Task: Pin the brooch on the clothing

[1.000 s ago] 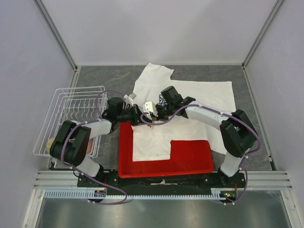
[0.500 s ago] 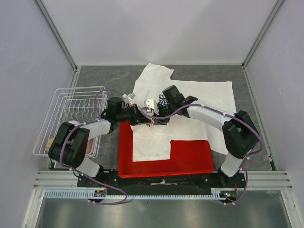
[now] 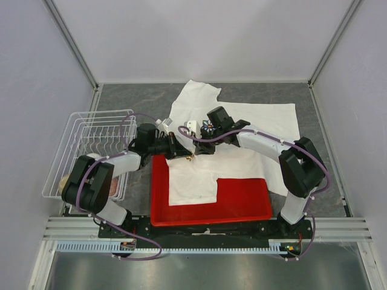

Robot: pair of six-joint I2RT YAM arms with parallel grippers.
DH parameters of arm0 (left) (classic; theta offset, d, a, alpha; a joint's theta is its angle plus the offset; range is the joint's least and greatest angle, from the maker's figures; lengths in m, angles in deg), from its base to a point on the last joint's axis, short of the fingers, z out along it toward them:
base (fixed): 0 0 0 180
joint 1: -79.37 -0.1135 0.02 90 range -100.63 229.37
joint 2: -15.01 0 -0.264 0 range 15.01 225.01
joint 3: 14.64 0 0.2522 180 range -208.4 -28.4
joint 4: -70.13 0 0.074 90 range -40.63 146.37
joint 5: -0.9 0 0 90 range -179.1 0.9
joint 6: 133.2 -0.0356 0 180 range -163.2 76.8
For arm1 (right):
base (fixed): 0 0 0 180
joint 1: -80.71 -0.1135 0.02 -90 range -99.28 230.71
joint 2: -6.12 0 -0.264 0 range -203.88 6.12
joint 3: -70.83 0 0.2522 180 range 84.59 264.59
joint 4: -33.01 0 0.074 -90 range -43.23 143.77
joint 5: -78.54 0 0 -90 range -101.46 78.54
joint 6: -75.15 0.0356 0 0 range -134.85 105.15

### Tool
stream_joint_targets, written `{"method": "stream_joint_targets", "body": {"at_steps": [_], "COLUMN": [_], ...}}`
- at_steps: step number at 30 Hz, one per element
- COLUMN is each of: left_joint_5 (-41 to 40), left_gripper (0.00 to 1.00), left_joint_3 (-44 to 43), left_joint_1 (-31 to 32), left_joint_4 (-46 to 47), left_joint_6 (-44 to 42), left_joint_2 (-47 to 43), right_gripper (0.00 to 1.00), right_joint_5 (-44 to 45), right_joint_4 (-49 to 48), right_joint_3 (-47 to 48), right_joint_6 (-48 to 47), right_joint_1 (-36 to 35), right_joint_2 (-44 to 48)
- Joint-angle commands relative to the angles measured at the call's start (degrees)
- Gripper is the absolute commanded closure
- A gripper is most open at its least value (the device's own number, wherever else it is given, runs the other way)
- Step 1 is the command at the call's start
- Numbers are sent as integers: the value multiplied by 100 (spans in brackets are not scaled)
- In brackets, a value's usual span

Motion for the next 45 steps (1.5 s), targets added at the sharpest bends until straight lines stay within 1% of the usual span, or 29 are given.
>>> {"method": "stream_joint_targets", "body": {"at_steps": [1,3,5,6,9,20,26,30,34,39,43,45], "left_joint_5": [-75,-119,-137,-137,-137,-40,-49,-40,117,83,-206,-225], "left_gripper": [98,98,98,98,98,98,98,98,98,98,98,98], "left_joint_3": [-121,-183,-262,-280,-367,-438,-570,-797,-851,-904,-922,-790], "left_joint_1": [-10,-10,-10,-10,-10,42,60,51,60,60,51,60], "left_joint_4": [155,6,-48,-83,-206,-171,-513,-759,-768,-882,-1093,-1024], "left_joint_6": [-205,-196,-196,-179,-152,-144,-415,-583,-671,-732,-768,-733], "left_joint_2": [-93,-40,-5,21,65,13,-49,4,-32,-31,-364,-532], "right_gripper": [91,100,100,100,100,100,99,99,98,98,98,98], "right_joint_5": [-385,-560,-587,-596,-570,-360,1,10,89,308,510,643], "right_joint_4": [-126,-126,-48,5,111,305,269,121,-47,-161,-336,-547], "right_joint_3": [154,84,-13,-39,-154,-215,-198,-285,-286,-251,-294,-434], "right_joint_6": [33,-134,-326,-623,-1046,-1830,-2024,-1998,-1971,-1945,-1840,-1787], "right_joint_1": [-12,-30,-91,-109,-188,-452,-522,-539,-583,-732,-777,-794], "right_joint_2": [-27,26,149,175,325,439,378,422,431,439,544,641]}}
